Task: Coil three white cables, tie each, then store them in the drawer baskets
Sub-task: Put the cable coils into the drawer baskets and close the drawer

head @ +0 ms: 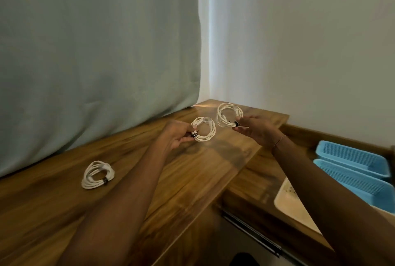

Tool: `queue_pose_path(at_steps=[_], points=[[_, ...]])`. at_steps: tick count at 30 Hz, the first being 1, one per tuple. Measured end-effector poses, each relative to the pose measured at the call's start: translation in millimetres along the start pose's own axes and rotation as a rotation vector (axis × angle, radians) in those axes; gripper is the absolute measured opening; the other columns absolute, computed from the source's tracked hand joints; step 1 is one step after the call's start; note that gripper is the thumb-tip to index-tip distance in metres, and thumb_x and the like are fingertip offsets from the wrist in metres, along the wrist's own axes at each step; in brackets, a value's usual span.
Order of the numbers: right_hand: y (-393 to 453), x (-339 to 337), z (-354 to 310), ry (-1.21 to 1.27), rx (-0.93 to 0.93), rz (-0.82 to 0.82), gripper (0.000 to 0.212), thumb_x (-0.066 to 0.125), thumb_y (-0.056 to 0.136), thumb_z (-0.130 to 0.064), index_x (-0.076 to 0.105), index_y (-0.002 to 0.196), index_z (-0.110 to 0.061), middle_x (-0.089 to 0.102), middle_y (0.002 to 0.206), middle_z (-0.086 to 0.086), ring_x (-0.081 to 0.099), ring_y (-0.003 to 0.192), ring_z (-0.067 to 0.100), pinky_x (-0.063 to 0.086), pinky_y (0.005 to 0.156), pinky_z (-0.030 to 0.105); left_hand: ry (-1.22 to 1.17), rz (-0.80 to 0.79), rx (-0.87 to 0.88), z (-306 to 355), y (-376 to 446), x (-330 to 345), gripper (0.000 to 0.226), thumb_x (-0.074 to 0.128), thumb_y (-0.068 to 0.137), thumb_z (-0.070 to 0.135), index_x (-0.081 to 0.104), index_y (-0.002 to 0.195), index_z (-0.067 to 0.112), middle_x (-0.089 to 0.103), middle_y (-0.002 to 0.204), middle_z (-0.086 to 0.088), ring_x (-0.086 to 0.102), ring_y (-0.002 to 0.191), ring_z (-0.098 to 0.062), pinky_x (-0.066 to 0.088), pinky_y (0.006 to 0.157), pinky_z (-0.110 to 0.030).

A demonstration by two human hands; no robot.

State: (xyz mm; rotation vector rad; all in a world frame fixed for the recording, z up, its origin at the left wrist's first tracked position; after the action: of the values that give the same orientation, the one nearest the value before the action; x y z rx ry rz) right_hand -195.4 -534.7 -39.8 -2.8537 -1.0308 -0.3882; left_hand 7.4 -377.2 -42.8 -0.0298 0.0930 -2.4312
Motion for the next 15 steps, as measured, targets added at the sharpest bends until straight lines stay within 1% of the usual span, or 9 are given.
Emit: queue_pose_path(at_steps=[2,4,7,9,11,13,15], points=[[-13.6,-20.9,-7.7,0.0,-0.007,0.059,0.028,0.066,0.093,0.0,0.06,0.116,0.014,0.064,0.107,0.019,0.069,0.088,0.027,0.063,0.069,0.027,0.011,-0.056,0.004,-1.8,1.9,22.7,0.007,0.064,0.094,-0.005,0.068,0.089,-0.002,0.069,0.087,-0.013,0.066,0.079,-0.02,0.062,0.07,-0.034],[-25.0,-39.8,-10.9,-0.012,-0.016,0.114,0.026,0.066,0.093,0.001,0.06,0.114,0.016,0.064,0.105,0.019,0.069,0.088,0.028,0.064,0.071,0.029,0.036,-0.119,-0.005,-2.7,1.4,43.2,0.006,0.063,0.095,-0.004,0.068,0.093,-0.002,0.068,0.089,-0.013,0.066,0.079,-0.019,0.062,0.066,-0.031],[-40.5,-67.8,-15.1,-0.031,-0.023,0.173,0.027,0.067,0.092,0.002,0.06,0.112,0.02,0.064,0.109,0.022,0.07,0.093,0.03,0.064,0.076,0.033,0.041,-0.193,-0.031,-5.9,-1.4,70.7,0.006,0.061,0.097,-0.002,0.066,0.095,0.0,0.069,0.086,-0.012,0.066,0.076,-0.018,0.063,0.062,-0.03],[-53.5,-85.2,-18.9,-0.058,-0.019,0.212,0.027,0.068,0.092,0.0,0.063,0.112,0.017,0.066,0.114,0.023,0.07,0.101,0.031,0.064,0.076,0.033,0.043,-0.244,-0.047,-8.2,-2.3,89.0,0.005,0.063,0.096,-0.001,0.066,0.099,-0.002,0.07,0.085,-0.013,0.068,0.074,-0.019,0.063,0.066,-0.034],[-63.1,-103.6,-22.1,-0.084,-0.019,0.258,0.024,0.07,0.091,-0.003,0.066,0.108,0.014,0.069,0.115,0.024,0.071,0.105,0.032,0.063,0.076,0.031,0.057,-0.287,-0.05,-11.8,-2.9,106.8,0.008,0.064,0.095,-0.002,0.066,0.102,-0.005,0.07,0.087,-0.015,0.071,0.07,-0.019,0.063,0.063,-0.036],[-74.0,-122.8,-26.3,-0.116,-0.02,0.304,0.019,0.071,0.091,-0.004,0.068,0.104,0.01,0.071,0.112,0.022,0.072,0.103,0.03,0.063,0.073,0.03,0.071,-0.329,-0.051,-13.9,-6.7,126.1,0.011,0.064,0.094,-0.005,0.066,0.104,-0.008,0.071,0.09,-0.018,0.072,0.073,-0.023,0.063,0.061,-0.036],[-83.9,-139.2,-29.1,-0.144,-0.021,0.345,0.016,0.071,0.091,-0.005,0.069,0.101,0.007,0.071,0.11,0.019,0.072,0.1,0.028,0.063,0.073,0.029,0.096,-0.38,-0.056,-16.7,-10.6,144.0,0.013,0.063,0.095,-0.005,0.066,0.107,-0.009,0.071,0.091,-0.018,0.072,0.079,-0.026,0.064,0.065,-0.037]])
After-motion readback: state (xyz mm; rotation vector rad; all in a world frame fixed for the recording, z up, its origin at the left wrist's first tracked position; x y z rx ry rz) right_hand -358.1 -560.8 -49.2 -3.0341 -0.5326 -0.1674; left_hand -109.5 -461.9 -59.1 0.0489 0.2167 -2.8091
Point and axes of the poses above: each hand's wrist, its own y-axis towards the middle knuckle, its own x-axis out of the palm, z = x × y, the point moved 1 cm from there along y, towards the middle knuckle
